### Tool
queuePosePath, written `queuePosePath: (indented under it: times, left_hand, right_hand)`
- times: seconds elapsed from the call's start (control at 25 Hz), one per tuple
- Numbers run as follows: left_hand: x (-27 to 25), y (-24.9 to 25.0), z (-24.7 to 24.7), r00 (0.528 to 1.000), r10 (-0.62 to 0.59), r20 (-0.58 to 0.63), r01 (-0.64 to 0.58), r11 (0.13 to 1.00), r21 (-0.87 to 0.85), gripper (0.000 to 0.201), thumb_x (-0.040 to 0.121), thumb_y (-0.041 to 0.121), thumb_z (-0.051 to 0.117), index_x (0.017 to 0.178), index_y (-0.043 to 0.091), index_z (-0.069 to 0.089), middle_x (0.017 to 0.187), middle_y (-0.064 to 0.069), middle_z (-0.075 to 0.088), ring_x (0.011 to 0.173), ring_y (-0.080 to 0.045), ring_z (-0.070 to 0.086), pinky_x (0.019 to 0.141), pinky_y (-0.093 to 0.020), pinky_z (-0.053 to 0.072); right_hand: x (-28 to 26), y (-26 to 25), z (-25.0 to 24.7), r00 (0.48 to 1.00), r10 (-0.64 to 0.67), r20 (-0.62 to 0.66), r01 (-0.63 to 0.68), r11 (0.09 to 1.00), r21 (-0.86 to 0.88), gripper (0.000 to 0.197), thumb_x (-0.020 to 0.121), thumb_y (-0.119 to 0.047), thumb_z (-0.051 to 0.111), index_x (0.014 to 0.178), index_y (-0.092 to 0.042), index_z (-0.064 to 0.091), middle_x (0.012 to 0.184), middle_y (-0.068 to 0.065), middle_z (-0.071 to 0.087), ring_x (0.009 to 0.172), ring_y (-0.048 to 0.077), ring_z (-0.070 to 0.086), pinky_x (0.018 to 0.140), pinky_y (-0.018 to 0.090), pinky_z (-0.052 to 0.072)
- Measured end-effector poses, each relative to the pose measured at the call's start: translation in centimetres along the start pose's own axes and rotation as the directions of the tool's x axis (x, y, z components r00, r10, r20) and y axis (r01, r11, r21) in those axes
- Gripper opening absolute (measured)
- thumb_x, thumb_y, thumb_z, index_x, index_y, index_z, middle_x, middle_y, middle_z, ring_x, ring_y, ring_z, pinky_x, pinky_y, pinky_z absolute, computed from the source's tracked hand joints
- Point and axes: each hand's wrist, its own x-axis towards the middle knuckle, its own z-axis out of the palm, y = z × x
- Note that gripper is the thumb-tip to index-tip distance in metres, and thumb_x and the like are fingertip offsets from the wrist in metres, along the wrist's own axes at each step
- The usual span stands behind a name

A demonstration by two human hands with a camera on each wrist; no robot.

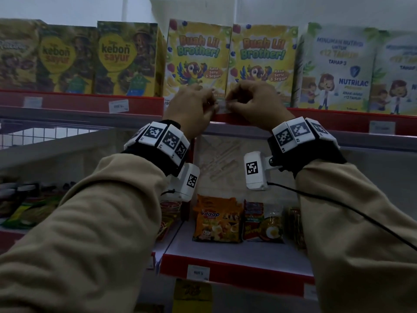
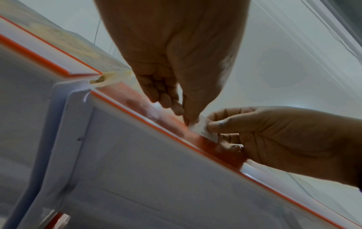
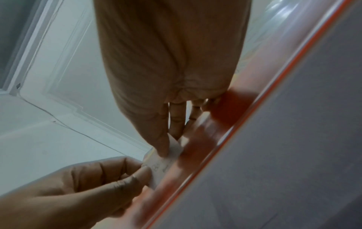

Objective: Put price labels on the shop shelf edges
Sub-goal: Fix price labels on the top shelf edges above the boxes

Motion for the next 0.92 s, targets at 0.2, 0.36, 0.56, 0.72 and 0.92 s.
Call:
queuePosePath:
  times: [0.2, 0.36, 0.56, 0.72, 0.92]
  left_hand:
    - [-0.1, -0.1, -0.3, 0.999, 0.03, 0.035, -0.031, 0.999, 0.013, 0.028, 0.094, 0.03, 0.054, 0.109, 0.009, 0.063, 0.11, -0.015, 0.054, 0.107, -0.031, 0.048, 0.09, -0.038, 0.041]
    - [0.2, -0.5, -0.6, 0.997, 0.049, 0.066, -0.049, 0.999, -0.005, 0.029, 0.093, 0.033, 0.053, 0.105, 0.01, 0.064, 0.104, -0.013, 0.054, 0.102, -0.028, 0.049, 0.084, -0.035, 0.041]
    - [0.4, -0.7, -0.8, 0.992, 0.086, 0.087, -0.084, 0.996, -0.019, 0.023, 0.093, 0.031, 0.053, 0.104, 0.012, 0.062, 0.103, -0.01, 0.055, 0.103, -0.026, 0.048, 0.084, -0.035, 0.038]
    - [0.8, -0.9, -0.9, 0.987, 0.096, 0.132, -0.095, 0.995, -0.016, 0.023, 0.093, 0.03, 0.052, 0.105, 0.012, 0.06, 0.106, -0.01, 0.055, 0.106, -0.027, 0.047, 0.085, -0.035, 0.037]
    - [0.9, -1.0, -1.0, 0.988, 0.069, 0.141, -0.069, 0.998, -0.004, 0.026, 0.094, 0.033, 0.053, 0.105, 0.011, 0.062, 0.108, -0.013, 0.055, 0.108, -0.029, 0.046, 0.09, -0.039, 0.04]
  right_hand:
    - [-0.1, -0.2, -0.7, 0.997, 0.016, 0.07, -0.004, 0.986, -0.169, 0.015, 0.085, -0.024, 0.068, 0.094, -0.012, 0.069, 0.086, 0.004, 0.066, 0.075, 0.014, 0.056, 0.068, 0.025, 0.044]
    - [0.1, -0.8, -1.1, 0.986, 0.047, 0.158, -0.003, 0.964, -0.267, 0.015, 0.084, -0.023, 0.07, 0.094, -0.012, 0.07, 0.078, -0.004, 0.058, 0.067, 0.007, 0.048, 0.058, 0.02, 0.034]
    - [0.0, -1.5, -1.1, 0.974, 0.112, 0.199, -0.034, 0.933, -0.359, 0.018, 0.086, -0.021, 0.068, 0.101, -0.013, 0.07, 0.074, -0.013, 0.048, 0.073, 0.008, 0.046, 0.068, 0.02, 0.032]
    - [0.0, -2.1, -1.4, 0.964, 0.158, 0.213, -0.075, 0.933, -0.352, 0.018, 0.086, -0.02, 0.068, 0.103, -0.014, 0.068, 0.088, -0.003, 0.054, 0.081, 0.012, 0.048, 0.071, 0.023, 0.034]
    - [-0.3, -2.4, -1.5, 0.962, 0.157, 0.221, -0.077, 0.94, -0.332, 0.012, 0.085, -0.019, 0.069, 0.095, -0.013, 0.068, 0.089, 0.001, 0.059, 0.078, 0.012, 0.05, 0.07, 0.022, 0.035]
